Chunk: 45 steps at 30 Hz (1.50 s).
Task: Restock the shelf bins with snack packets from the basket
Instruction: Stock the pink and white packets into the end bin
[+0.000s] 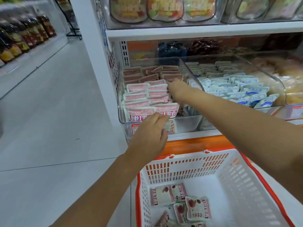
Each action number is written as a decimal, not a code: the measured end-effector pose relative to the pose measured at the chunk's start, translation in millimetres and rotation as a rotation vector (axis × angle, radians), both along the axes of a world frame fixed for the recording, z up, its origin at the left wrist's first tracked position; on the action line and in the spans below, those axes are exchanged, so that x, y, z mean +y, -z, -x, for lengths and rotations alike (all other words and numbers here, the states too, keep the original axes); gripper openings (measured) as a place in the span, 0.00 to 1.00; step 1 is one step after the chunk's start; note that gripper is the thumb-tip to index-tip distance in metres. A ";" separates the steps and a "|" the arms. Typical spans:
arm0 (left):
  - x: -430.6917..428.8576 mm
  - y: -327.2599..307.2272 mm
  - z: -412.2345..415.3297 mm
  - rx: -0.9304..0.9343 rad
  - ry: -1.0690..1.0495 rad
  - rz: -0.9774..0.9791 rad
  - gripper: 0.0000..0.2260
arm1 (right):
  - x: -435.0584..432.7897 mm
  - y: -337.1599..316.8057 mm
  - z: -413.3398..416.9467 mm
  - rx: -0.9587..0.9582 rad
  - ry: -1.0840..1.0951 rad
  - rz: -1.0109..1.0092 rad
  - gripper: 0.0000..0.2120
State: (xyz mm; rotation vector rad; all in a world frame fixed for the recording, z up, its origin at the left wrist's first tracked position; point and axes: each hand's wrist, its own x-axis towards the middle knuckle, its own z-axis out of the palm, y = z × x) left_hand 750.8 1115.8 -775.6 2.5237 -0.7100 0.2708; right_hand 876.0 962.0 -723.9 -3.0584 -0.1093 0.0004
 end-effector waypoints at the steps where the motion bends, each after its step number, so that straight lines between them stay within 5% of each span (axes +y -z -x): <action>1: -0.2 -0.4 0.1 0.002 0.000 0.003 0.19 | -1.2 3.4 3.0 0.010 -0.015 0.009 0.17; 5: -1.6 -1.9 0.7 -0.002 -0.009 0.006 0.18 | -10.0 1.4 8.9 0.062 0.046 0.055 0.19; 9: -4.1 -2.7 1.8 -0.004 -0.016 0.002 0.18 | -12.9 0.2 15.7 0.009 0.049 0.062 0.09; 13: -5.1 -3.6 1.8 -0.004 -0.020 -0.005 0.18 | -13.5 1.5 17.0 -0.135 -0.048 0.140 0.13; 19: -5.8 -2.3 0.4 0.018 -0.046 0.000 0.19 | -7.2 -2.0 -7.6 -0.090 -0.158 0.258 0.19; 24: -3.9 -0.7 0.0 0.001 -0.024 0.012 0.19 | -9.4 1.0 -13.7 -0.265 0.019 0.272 0.29; 28: -3.6 0.3 -1.2 -0.019 -0.003 0.035 0.18 | -12.0 8.8 -14.6 -0.269 0.068 0.290 0.27; 35: -3.4 2.9 -4.1 -0.005 -0.011 0.018 0.18 | -14.2 4.0 -17.9 -0.133 -0.065 0.180 0.25; 42: 2.5 11.6 11.7 -0.084 0.028 0.136 0.21 | -16.9 2.8 3.3 -0.244 -0.014 -0.046 0.27; 45: 4.8 25.0 22.9 -0.176 0.087 0.165 0.18 | -23.1 -3.5 36.4 -0.404 -0.091 -0.171 0.13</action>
